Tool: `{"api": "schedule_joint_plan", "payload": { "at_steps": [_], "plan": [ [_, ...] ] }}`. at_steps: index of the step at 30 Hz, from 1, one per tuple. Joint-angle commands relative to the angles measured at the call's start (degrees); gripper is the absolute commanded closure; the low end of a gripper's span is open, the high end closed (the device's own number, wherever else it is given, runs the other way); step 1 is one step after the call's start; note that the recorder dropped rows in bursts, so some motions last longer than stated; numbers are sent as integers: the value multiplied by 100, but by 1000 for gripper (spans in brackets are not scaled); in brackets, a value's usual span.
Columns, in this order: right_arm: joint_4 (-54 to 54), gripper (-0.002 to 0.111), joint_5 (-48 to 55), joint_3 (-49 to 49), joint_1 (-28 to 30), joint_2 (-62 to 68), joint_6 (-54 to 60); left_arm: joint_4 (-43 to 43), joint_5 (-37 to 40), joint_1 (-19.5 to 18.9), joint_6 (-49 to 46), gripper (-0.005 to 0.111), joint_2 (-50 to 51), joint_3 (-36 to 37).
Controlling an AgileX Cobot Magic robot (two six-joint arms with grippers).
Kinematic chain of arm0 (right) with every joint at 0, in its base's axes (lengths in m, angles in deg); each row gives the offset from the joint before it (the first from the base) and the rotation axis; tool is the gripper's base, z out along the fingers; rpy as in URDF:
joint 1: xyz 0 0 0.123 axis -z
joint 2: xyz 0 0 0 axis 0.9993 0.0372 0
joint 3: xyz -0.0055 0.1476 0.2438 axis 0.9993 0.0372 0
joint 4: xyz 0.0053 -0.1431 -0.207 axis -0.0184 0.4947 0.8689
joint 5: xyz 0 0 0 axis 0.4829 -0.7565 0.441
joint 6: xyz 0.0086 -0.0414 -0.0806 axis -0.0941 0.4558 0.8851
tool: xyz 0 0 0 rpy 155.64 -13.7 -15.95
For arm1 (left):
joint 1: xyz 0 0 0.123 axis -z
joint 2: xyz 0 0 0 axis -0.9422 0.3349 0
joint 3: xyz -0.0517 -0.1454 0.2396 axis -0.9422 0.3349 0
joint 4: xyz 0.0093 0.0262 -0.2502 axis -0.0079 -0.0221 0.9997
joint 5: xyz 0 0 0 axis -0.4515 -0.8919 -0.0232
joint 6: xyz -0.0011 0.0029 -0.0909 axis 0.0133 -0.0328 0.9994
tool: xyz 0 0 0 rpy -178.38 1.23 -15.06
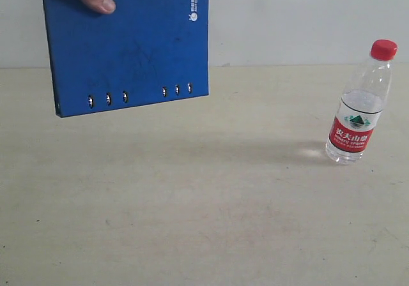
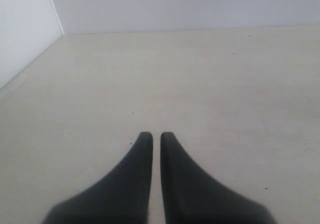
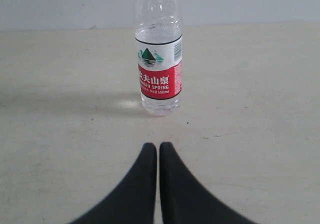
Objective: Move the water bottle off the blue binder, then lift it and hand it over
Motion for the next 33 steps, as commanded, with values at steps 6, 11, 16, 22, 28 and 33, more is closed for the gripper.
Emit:
{"api": "schedule_joint_plan", "payload": {
  "at_steps": [6,11,16,22,28,33],
  "plan": [
    [0,108,-66,-2,15,-24,14,66,-2,26,-17,101,-14,18],
    [0,108,-66,-2,15,-24,14,66,-2,26,-17,101,-14,18],
    [0,108,-66,-2,15,-24,14,66,-2,26,-17,101,-14,18],
    [0,108,-66,-2,15,-24,14,66,-2,26,-17,101,-14,18],
    [0,108,-66,-2,15,-24,14,66,-2,228,-17,101,-14,18],
    [0,108,-66,-2,15,-24,14,66,9,249,-17,101,-14,18]
  ]
}}
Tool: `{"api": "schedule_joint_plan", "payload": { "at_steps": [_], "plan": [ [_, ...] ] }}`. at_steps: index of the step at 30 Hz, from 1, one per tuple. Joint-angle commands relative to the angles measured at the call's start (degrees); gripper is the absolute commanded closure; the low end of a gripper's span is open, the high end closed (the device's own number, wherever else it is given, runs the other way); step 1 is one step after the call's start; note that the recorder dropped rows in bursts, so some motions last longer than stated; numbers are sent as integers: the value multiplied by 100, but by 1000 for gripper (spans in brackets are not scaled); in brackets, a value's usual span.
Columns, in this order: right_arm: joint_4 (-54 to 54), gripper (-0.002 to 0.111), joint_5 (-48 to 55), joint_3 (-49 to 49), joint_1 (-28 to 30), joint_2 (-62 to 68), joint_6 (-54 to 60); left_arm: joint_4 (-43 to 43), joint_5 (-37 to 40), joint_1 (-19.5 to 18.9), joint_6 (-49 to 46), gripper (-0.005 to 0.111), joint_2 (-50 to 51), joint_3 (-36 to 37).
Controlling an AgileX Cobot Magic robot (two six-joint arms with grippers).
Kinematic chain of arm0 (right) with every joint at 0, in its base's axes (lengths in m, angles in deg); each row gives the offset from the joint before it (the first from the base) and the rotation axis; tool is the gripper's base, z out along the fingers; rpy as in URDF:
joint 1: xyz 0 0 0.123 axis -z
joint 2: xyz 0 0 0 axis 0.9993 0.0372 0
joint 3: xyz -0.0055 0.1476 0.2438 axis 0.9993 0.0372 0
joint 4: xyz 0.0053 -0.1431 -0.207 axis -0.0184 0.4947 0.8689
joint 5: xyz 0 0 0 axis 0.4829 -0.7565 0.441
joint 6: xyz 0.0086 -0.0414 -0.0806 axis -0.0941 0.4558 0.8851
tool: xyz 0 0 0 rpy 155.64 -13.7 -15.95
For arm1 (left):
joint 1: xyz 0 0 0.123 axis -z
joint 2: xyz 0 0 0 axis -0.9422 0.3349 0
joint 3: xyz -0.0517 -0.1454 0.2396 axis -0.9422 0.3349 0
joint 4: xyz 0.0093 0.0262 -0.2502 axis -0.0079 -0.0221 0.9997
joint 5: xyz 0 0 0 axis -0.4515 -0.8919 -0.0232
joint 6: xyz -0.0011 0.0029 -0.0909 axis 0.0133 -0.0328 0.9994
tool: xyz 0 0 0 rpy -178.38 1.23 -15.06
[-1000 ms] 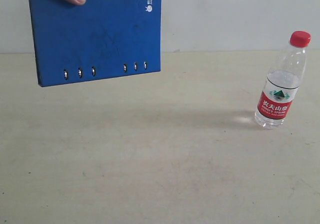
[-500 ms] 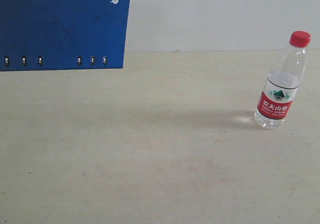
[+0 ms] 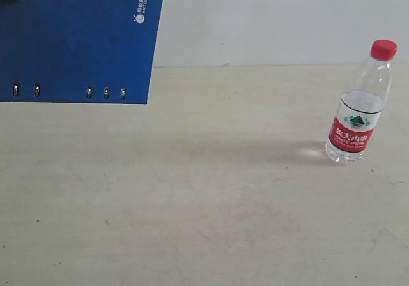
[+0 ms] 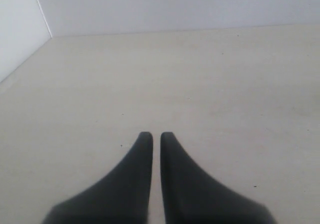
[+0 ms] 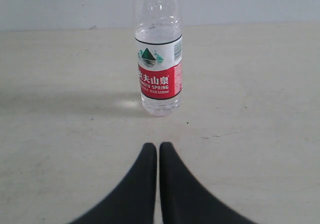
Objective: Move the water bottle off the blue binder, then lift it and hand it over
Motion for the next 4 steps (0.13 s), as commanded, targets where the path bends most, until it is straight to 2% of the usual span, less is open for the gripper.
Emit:
{"api": "schedule_joint_plan", "payload": {
  "at_steps": [1,4],
  "plan": [
    [0,108,-66,-2,15,-24,14,66,9,43,-17,101,-14,18],
    [0,108,-66,-2,15,-24,14,66,9,43,-17,101,-14,18]
  ]
}}
